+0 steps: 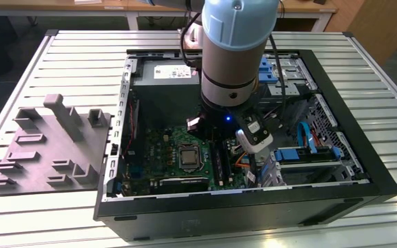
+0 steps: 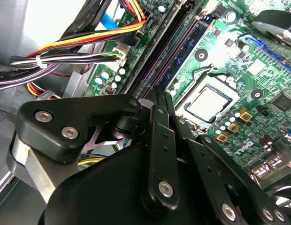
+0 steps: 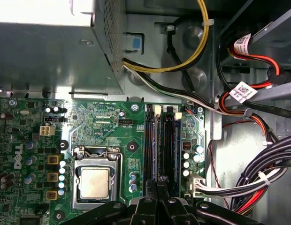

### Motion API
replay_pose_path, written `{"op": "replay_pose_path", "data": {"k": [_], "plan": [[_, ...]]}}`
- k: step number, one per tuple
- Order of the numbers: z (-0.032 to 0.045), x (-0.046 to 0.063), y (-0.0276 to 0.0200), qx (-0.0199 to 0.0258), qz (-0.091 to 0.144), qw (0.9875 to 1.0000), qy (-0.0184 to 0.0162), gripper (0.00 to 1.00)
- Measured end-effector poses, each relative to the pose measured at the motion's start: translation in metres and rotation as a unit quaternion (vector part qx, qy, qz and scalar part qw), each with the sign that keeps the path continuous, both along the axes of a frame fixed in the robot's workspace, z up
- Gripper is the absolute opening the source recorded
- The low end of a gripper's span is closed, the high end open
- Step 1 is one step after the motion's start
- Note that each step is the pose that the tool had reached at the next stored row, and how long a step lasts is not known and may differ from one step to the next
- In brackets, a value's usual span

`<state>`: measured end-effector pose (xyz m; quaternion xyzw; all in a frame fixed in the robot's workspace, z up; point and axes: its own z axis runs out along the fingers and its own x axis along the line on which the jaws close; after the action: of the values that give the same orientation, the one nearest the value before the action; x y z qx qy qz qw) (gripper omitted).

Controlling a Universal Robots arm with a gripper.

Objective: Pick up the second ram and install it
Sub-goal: 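Insert the second ram into the second slot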

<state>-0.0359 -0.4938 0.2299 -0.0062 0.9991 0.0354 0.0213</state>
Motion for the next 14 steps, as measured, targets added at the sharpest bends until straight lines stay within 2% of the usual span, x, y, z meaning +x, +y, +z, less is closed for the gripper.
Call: {"op": "replay_pose_path", "data": {"k": [14], "plan": [[-0.0024, 0.0, 0.0, 0.0001, 0.0, 1.0, 0.0, 0.11]]}}
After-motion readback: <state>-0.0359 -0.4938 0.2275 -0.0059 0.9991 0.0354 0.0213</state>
